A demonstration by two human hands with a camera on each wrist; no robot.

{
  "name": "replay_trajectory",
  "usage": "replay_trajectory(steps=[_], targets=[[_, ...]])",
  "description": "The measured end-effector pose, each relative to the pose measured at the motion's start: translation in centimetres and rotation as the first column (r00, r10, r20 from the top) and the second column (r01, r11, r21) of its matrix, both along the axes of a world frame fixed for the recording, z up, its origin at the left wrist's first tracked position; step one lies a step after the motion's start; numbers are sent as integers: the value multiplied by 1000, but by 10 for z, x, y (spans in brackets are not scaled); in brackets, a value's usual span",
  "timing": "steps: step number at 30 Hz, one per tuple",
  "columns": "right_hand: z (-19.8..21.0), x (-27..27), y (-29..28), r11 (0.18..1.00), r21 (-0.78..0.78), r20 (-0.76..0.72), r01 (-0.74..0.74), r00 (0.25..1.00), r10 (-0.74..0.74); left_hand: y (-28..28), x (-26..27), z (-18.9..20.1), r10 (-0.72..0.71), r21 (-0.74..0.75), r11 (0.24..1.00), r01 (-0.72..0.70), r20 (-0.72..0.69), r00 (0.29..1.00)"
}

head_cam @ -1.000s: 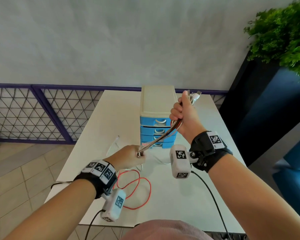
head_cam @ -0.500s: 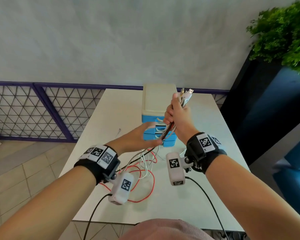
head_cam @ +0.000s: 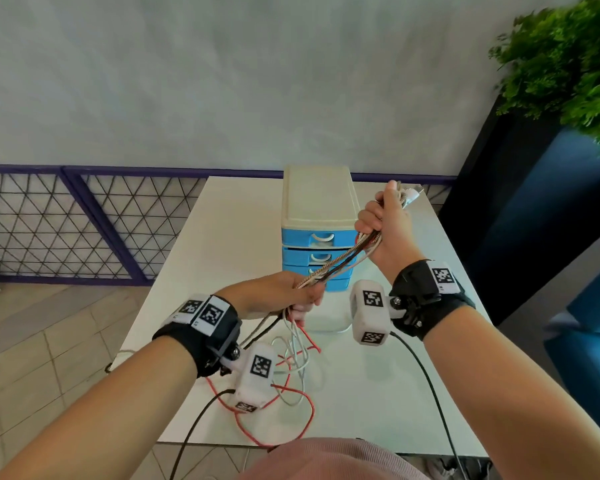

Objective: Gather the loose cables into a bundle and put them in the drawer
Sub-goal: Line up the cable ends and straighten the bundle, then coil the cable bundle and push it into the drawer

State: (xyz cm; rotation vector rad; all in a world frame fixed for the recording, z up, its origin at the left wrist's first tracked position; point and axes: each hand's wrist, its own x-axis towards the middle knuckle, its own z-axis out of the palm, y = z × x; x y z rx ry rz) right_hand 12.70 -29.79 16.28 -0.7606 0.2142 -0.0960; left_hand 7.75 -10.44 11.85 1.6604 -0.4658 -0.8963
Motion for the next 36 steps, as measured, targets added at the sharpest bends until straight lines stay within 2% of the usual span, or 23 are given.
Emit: replay_trajectory(steps=[4,6,8,9,11,12,14,17,20,22,23,27,29,31,33,36], targets=[[0,0,-4,1000,0,-5,-7,1000,7,5,2,7,45,-117,990,-78,-264,964],[1,1,-5,1000,-6,-7,-9,1000,9,6,4,8,58,-155,982,-111,-313,948],[2,1,-5,1000,-23,-16,-13,1000,12,8,6,8,104,-134,980,-148,-290,951],[2,1,-5,999,-42,-23,-14,1000,13,8,6,9,132,-92,983,-156,-231,964],[2,1,-5,994,-106,-31,-22,999,19,4,7,12,150,71,986,-153,49,988],[1,1,-4,988,-152,-35,-36,999,31,1,7,14,123,187,967,-171,241,963],[0,1,-2,960,-263,-53,-100,995,89,-3,10,16,31,345,900,-268,562,827],[-3,0,0,864,-448,-83,-227,974,213,0,15,18,-78,398,843,-362,755,651],[-6,-7,4,663,-656,-151,-360,924,353,2,21,25,-149,420,821,-386,811,566],[-7,-12,7,527,-710,-231,-468,861,453,0,22,29,-141,402,834,-377,817,559],[-8,-15,9,486,-694,-271,-530,819,506,-1,22,31,-118,376,853,-363,815,567],[-8,-27,16,472,-405,-302,-783,602,739,-1,20,35,67,199,929,-311,739,671],[-9,-31,18,396,-366,-302,-842,510,805,-2,16,37,120,149,937,-317,713,691],[-12,-35,18,317,-374,-310,-872,439,843,-3,15,37,125,141,937,-321,721,682],[-16,-35,18,314,-363,-325,-877,435,840,-1,15,36,107,163,933,-320,725,680],[-19,-34,20,347,-366,-371,-863,478,797,1,17,32,77,183,939,-291,712,697]])
